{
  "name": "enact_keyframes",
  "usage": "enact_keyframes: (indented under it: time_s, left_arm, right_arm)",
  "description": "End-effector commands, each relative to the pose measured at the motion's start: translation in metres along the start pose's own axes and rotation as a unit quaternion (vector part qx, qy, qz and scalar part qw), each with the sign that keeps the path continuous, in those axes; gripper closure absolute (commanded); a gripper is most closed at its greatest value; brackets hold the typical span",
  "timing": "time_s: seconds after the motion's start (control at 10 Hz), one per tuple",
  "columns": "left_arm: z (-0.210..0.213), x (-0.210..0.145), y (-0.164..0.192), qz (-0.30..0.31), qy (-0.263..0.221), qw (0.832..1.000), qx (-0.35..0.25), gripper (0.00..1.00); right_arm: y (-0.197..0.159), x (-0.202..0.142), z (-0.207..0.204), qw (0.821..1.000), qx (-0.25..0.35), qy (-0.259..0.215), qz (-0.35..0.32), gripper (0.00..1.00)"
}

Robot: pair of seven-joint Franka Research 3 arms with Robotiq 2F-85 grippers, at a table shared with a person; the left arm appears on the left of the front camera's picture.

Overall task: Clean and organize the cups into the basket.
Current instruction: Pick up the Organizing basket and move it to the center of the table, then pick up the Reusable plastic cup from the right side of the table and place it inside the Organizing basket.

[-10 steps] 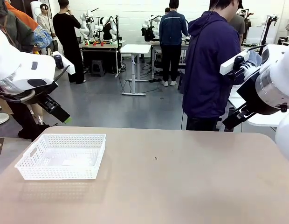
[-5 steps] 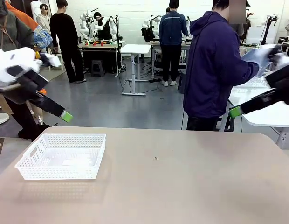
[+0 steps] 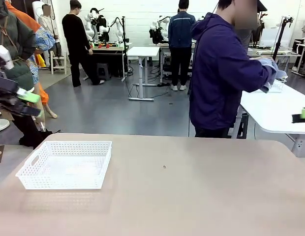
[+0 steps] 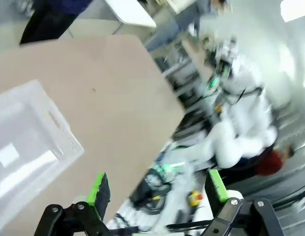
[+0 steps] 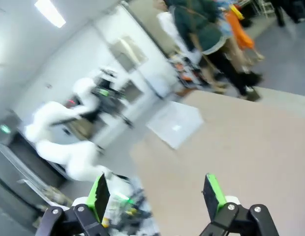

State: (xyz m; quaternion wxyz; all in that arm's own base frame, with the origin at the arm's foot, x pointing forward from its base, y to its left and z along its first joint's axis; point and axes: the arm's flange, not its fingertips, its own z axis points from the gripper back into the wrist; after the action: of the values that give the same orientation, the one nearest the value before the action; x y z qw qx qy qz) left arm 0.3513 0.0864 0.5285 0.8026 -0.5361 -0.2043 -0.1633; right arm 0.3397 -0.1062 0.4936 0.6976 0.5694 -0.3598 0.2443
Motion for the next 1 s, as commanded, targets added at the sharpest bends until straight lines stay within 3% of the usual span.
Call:
enact_keyframes:
  time_s: [0.0,0.1,0.3,0.4,0.6,0.9]
  left_arm:
    - [0.045,-0.006,0.038,0.203,-0.080,0.976,0.002,0.00]
    - [0.068,-0.016,0.044,0.214,-0.096,0.972,0.011,0.00]
    - [0.101,-0.036,0.047,0.221,-0.121,0.967,0.037,0.00]
    - [0.114,-0.041,0.045,0.224,-0.128,0.965,0.057,0.00]
    - [0.126,-0.049,0.039,0.225,-0.134,0.961,0.088,0.00]
    - [0.135,-0.049,0.033,0.216,-0.133,0.961,0.108,0.00]
  right_arm:
    - [-0.011,-0.002,0.039,0.930,0.143,-0.128,-0.313,0.00]
    - [-0.008,-0.009,0.056,0.924,0.117,-0.136,-0.337,0.00]
    - [0.007,-0.013,0.082,0.911,0.051,-0.088,-0.401,0.00]
    - [0.015,-0.013,0.088,0.897,-0.028,-0.052,-0.438,0.00]
    - [0.027,-0.013,0.102,0.872,-0.122,-0.024,-0.474,0.00]
    - [0.038,-0.015,0.117,0.861,-0.157,0.013,-0.483,0.00]
